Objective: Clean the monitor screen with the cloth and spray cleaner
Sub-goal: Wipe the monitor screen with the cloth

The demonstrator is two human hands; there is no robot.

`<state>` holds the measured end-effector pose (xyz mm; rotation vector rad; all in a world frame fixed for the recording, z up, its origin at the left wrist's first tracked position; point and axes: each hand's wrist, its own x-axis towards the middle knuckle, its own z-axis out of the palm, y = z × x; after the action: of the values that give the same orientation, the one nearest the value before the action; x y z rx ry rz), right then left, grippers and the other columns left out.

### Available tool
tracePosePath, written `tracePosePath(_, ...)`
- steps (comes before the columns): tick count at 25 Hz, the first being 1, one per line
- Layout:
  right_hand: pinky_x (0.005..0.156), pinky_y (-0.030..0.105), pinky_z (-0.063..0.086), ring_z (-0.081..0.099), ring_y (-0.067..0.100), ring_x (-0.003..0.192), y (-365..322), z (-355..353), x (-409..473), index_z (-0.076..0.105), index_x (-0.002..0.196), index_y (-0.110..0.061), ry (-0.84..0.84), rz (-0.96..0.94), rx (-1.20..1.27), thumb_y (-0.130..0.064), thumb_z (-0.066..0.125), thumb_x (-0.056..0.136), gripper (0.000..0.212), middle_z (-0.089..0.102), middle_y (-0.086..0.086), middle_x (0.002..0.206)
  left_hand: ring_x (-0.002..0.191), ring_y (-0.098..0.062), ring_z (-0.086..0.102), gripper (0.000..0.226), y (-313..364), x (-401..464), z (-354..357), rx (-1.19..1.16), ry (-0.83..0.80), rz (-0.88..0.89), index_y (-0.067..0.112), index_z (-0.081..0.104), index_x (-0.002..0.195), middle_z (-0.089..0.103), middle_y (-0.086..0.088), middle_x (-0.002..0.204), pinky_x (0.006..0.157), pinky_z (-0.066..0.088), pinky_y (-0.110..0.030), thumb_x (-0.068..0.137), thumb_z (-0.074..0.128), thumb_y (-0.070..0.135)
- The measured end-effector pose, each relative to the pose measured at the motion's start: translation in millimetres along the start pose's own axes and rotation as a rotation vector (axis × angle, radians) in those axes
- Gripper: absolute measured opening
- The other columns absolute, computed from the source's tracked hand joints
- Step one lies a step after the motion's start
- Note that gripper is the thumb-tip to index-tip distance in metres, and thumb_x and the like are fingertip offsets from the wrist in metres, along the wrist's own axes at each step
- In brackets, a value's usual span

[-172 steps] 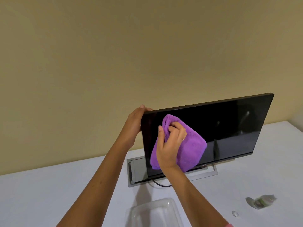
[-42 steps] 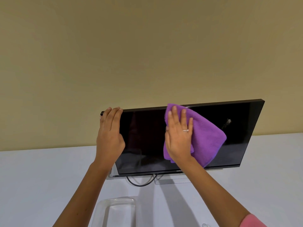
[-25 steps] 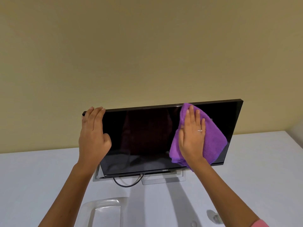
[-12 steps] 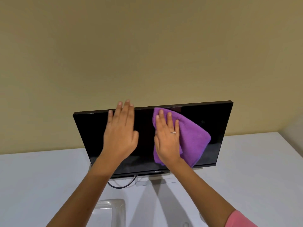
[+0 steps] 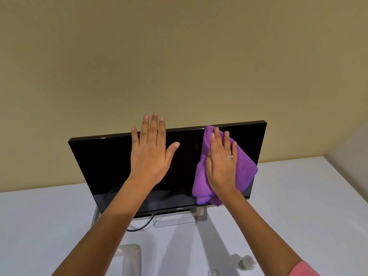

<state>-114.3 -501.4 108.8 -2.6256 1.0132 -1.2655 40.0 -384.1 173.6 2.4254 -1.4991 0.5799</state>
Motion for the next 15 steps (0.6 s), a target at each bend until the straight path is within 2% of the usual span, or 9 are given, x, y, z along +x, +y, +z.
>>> tracePosePath(4,0.117,0.052,0.008,0.005,0.026,0.145,-11,3,0,0.012,0.149,-0.008,-0.01,0.037,0.079,-0.013,0.034,0.09,0.063,0.013,0.007,0.155,0.146,-0.034,0.017,0.072,0,1,-1,0.005,-0.008,-0.007,0.002,0.025,0.147,0.028,-0.017,0.154,0.115,0.001,-0.05,0.096,0.019,0.053)
tracePosePath(6,0.113,0.058,0.013,0.011,0.032,0.142,-28,12,0,0.024,0.146,-0.001,-0.03,0.015,0.119,-0.006,0.04,0.081,0.067,0.015,0.01,0.153,0.142,-0.035,0.026,0.067,-1,-1,-2,0.0,-0.004,0.004,0.002,0.03,0.145,0.035,-0.017,0.151,0.116,0.006,-0.051,0.097,0.023,0.048)
tracePosePath(8,0.107,0.062,0.019,0.02,0.033,0.138,-48,24,-3,0.036,0.142,-0.002,-0.027,-0.103,0.073,-0.005,0.043,0.075,0.067,0.03,0.013,0.15,0.138,-0.036,0.034,0.06,-1,-1,-4,-0.02,0.008,0.012,0.002,0.037,0.142,0.042,-0.017,0.147,0.115,0.013,-0.053,0.096,0.027,0.039)
tracePosePath(11,0.108,0.057,0.023,0.029,0.028,0.137,-62,37,-8,0.046,0.137,-0.007,0.035,-0.247,0.024,-0.004,0.046,0.085,0.053,0.048,0.011,0.143,0.134,-0.035,0.038,0.057,-2,-3,-5,-0.041,0.015,0.021,0.003,0.042,0.138,0.046,-0.016,0.142,0.114,0.016,-0.054,0.088,0.033,0.03)
tracePosePath(15,0.111,0.055,0.021,0.027,0.028,0.138,-42,30,-4,0.04,0.141,-0.007,0.061,-0.291,-0.081,-0.002,0.045,0.088,0.053,0.045,0.01,0.145,0.133,-0.035,0.038,0.062,-2,-4,-7,-0.051,0.008,0.034,0.003,0.043,0.137,0.047,-0.015,0.14,0.114,0.015,-0.054,0.078,0.037,0.024)
